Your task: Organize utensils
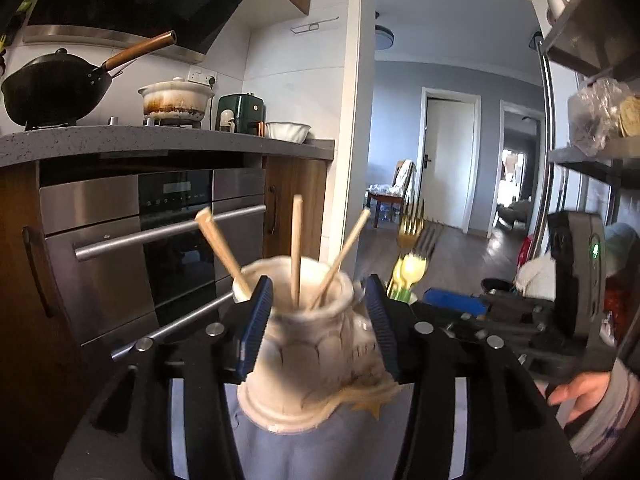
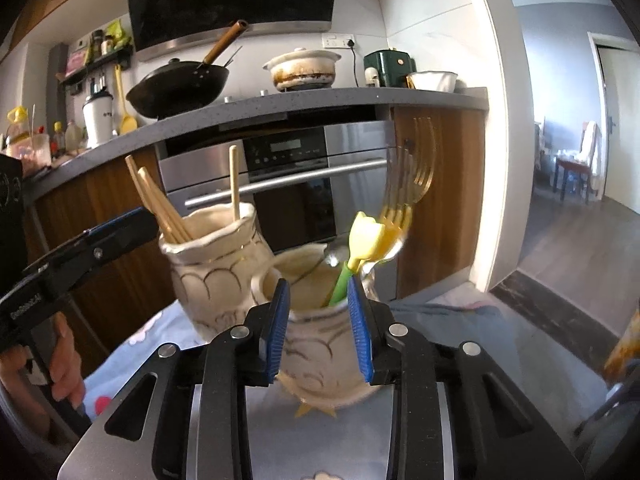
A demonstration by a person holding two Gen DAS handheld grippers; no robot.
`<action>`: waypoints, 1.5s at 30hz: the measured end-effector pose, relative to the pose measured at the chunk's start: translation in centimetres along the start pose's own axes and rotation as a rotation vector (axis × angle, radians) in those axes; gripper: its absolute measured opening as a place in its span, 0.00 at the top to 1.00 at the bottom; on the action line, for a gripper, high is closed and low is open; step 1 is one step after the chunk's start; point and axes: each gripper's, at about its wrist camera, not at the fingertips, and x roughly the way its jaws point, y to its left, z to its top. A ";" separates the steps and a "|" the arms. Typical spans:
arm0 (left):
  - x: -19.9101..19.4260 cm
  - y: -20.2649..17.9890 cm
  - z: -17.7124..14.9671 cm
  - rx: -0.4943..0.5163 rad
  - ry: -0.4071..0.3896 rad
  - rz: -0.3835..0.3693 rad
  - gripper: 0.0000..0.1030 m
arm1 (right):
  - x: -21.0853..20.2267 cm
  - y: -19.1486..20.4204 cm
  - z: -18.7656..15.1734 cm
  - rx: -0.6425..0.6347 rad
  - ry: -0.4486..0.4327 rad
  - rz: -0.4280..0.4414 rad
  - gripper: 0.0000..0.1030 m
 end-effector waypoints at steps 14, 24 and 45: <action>-4.0 0.4 -4.4 0.080 0.021 0.101 0.05 | -5.0 0.5 -3.6 -0.058 -0.064 -0.068 0.06; -3.6 1.1 -6.0 0.107 0.024 0.118 0.05 | -6.0 0.8 -4.5 -0.079 -0.175 -0.127 0.05; -4.6 0.9 -6.0 0.110 -0.024 0.102 0.05 | -5.6 3.3 -5.2 -0.194 -0.173 -0.140 0.05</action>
